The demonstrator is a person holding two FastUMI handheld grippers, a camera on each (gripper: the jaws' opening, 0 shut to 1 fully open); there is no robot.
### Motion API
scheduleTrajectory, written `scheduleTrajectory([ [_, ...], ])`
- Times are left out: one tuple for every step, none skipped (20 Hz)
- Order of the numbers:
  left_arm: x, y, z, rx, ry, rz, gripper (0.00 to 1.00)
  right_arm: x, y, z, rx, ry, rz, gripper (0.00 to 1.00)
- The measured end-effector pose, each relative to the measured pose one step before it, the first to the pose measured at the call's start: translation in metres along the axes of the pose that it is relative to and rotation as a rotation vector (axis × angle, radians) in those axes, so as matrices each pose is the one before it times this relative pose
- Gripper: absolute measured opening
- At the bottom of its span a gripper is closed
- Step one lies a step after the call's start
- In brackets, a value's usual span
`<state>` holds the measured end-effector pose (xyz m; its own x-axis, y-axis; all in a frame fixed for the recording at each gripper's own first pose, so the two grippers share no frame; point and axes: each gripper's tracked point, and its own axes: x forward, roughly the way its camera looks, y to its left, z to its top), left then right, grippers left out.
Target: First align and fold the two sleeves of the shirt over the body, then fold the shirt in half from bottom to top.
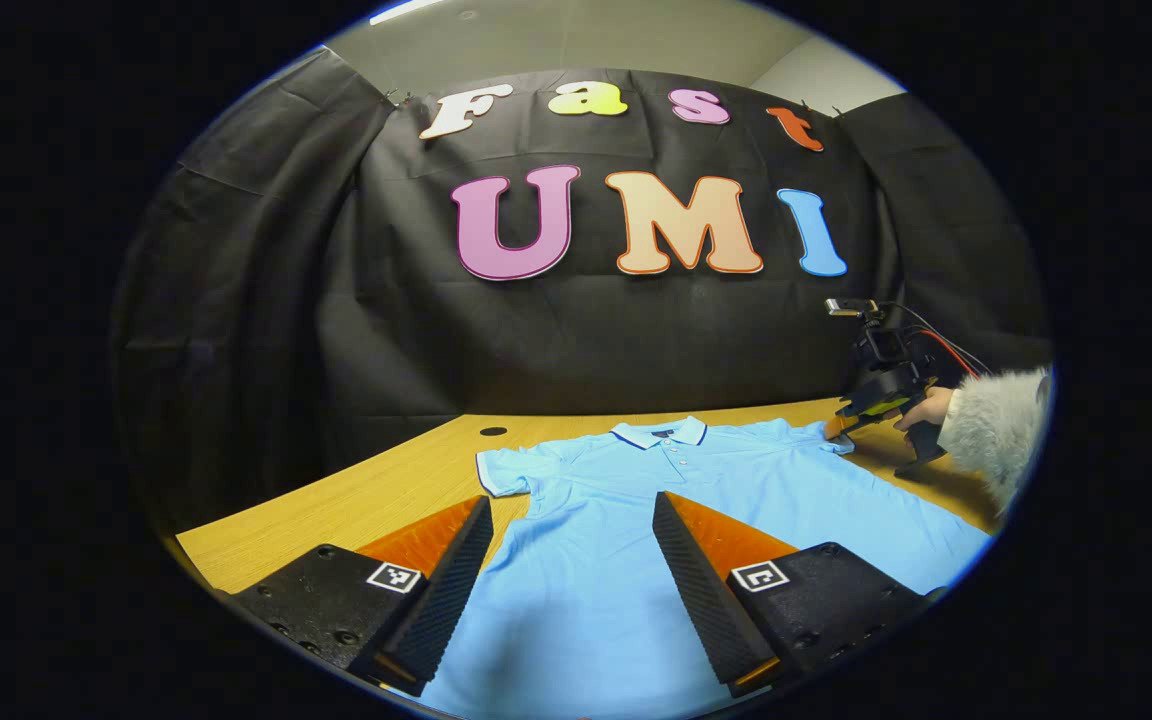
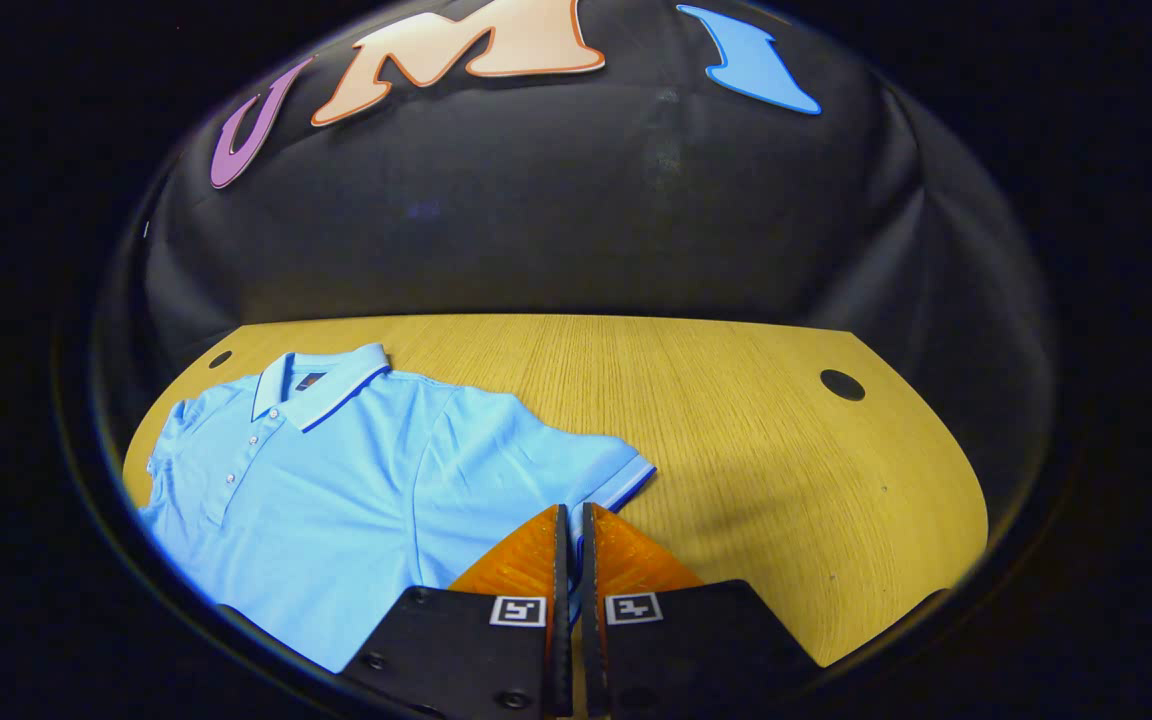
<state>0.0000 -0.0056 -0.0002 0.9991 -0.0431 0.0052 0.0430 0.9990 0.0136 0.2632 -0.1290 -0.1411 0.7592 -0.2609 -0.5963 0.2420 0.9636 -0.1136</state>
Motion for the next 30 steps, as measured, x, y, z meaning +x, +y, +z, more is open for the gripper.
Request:
scheduleTrajectory([
  [0.00021, -0.00004, 0.00006, 0.00017, -0.00003, 0.00001, 0.96, -0.00406, 0.00353, 0.00829, 0.00033, -0.02533, 0.00255, 0.07],
  [-0.00008, 0.00013, -0.00019, 0.00004, 0.00001, 0.00033, 0.96, -0.00447, 0.00501, 0.0097, 0.00479, -0.02527, 0.01037, 0.07],
  [0.00007, -0.00012, 0.00048, 0.00006, 0.0003, 0.00012, 0.96, -0.0056, 0.00747, 0.00713, 0.01418, -0.01782, 0.01987, 0.07],
  [-0.00004, 0.00026, -0.0007, -0.00018, -0.00003, 0.0006, 0.96, -0.00496, 0.01092, 0.00688, 0.019, -0.01407, 0.02896, 0.07],
  [0.0004, -0.00006, 0.00041, -0.00038, -0.00011, 0.00126, 0.96, -0.00464, 0.01221, 0.00806, 0.0195, -0.02027, 0.03422, 0.07],
  [-0.00016, 0.00029, -0.0002, -0.00025, 0.00006, 0.00128, 0.96, -0.00337, 0.01485, 0.00528, 0.01567, -0.01975, 0.04159, 0.07],
  [0.00006, -0.00041, 0.00036, 0.00013, 0.00001, 0.00035, 0.96, -0.00155, 0.01597, 0.00373, 0.01808, -0.0124, 0.03931, 0.07],
  [-0.00003, 0.00015, -0.00053, 0.00002, -0.00018, 0.00004, 0.96, -0.00135, 0.01854, 0.0004, 0.02072, -0.00444, 0.04883, 0.07],
  [0.00021, 0.00008, 0.00036, -0.00008, 0.0002, 0.0002, 0.96, 0.0012, 0.01747, -0.00203, 0.01978, 0.00261, 0.04461, 0.07],
  [-0.00011, -0.00003, -0.00034, -0.00034, 0.00008, -0.00024, 0.96, 0.00182, 0.01316, -0.00596, 0.01747, 0.01218, 0.02947, 0.07],
  [-0.00015, -0.00012, 0.0006, -0.00052, 0.00034, 0.00009, 0.96, 0.00408, 0.01186, -0.00683, 0.01627, 0.01634, 0.0258, 0.07],
  [0.00013, 0.00013, -0.00059, -0.00048, -0.00013, -0.00014, 0.96, 0.00496, 0.00907, -0.00898, 0.01556, 0.02201, 0.0153, 0.07],
  [0.00015, -0.00015, 0.00039, -0.00042, 0.00009, -0.00047, 0.96, 0.00348, 0.00961, -0.00663, 0.01975, 0.01601, 0.01847, 0.07],
  [0.00014, 0.00016, -0.00064, 0.00018, 0.00119, 0.00012, 0.96, 0.00446, 0.00913, -0.00746, 0.01873, 0.01553, 0.02341, 0.07],
  [0.00007, -0.00003, 0.00016, 0.00039, 0.0011, -0.00003, 0.96, 0.00291, 0.00795, -0.00603, 0.01984, 0.01517, 0.0239, 0.07],
  [-0.00022, 0.00017, -0.00063, 0.00005, 0.00031, 0.00047, 0.96, 0.00319, 0.00779, -0.00505, 0.021, 0.01146, 0.02166, 0.07],
  [0.00009, 0.00003, 0.00064, 0.0001, -0.00061, 0.00044, 0.96, 0.00249, 0.00828, -0.00319, 0.01853, 0.00978, 0.02732, 0.07],
  [0.00028, 0.0, -0.00057, -0.00019, -0.00008, 0.00015, 0.96, -0.00381, 0.00456, -0.00299, 0.01462, 0.00977, 0.02304, 0.15],
  [-0.00002, -0.00013, 0.00051, -0.00019, 0.0003, 0.00015, 0.96, -0.00114, 0.00495, -0.0012, 0.0095, 0.00724, 0.02097, 0.12],
  [-0.00021, 0.00033, -0.00041, -0.00006, -0.00015, 0.00033, 0.96, -0.00073, 0.00442, -0.00165, 0.00267, 0.00478, 0.0158, 0.34],
  [0.00007, -0.00007, 0.00053, -0.00028, -0.00015, 0.00118, 0.96, -0.00169, 0.00209, -0.0015, -0.00464, 0.00734, 0.00835, 0.57],
  [0.00017, 0.00054, -0.00083, -0.00049, 0.00026, 0.0017, 0.96, -0.00501, 0.00262, -0.00211, -0.01208, 0.01033, 0.00422, 0.86],
  [0.00045, -0.00039, 0.00031, -0.00039, 0.00003, -0.00027, 0.96, -0.00469, 0.00407, -0.00236, -0.01367, 0.01019, 0.00695, 0.96],
  [-0.00043, 0.00016, -0.00006, 0.00042, 0.00022, 0.00024, 0.96, -0.00823, 0.00325, -0.00207, -0.01601, 0.00047, 0.0042, 0.94],
  [-0.00028, 0.00017, 0.00077, -0.00028, -0.00046, 0.00028, 0.96, -0.00842, 0.00306, 0.00049, -0.01629, -0.01173, 0.00572, 0.94],
  [0.0002, 0.00015, -0.00041, -0.00111, -0.00078, 0.00092, 0.96, -0.01109, 0.00409, -0.00128, -0.01729, -0.01426, 0.00961, 0.98],
  [-0.00015, 0.0, 0.00054, -0.00058, -0.00047, 0.00226, 0.96, -0.01122, 0.0046, -0.00177, -0.01783, -0.0152, 0.01821, 0.98],
  [0.00005, 0.00028, -0.00008, -0.001, -0.00185, 0.00156, 0.96, -0.01217, 0.00339, -0.00234, -0.0151, -0.01224, 0.01142, 0.98],
  [0.00034, -0.0002, 0.00124, -0.00126, -0.00384, 0.00123, 0.96, -0.01204, 0.00171, -0.00221, -0.01104, -0.01437, 0.00668, 0.98],
  [0.00009, -0.00002, -0.00066, -0.00103, -0.00221, -0.00179, 0.96, -0.0127, 0.00148, -0.0025, -0.00988, -0.01364, 0.00609, 0.98],
])
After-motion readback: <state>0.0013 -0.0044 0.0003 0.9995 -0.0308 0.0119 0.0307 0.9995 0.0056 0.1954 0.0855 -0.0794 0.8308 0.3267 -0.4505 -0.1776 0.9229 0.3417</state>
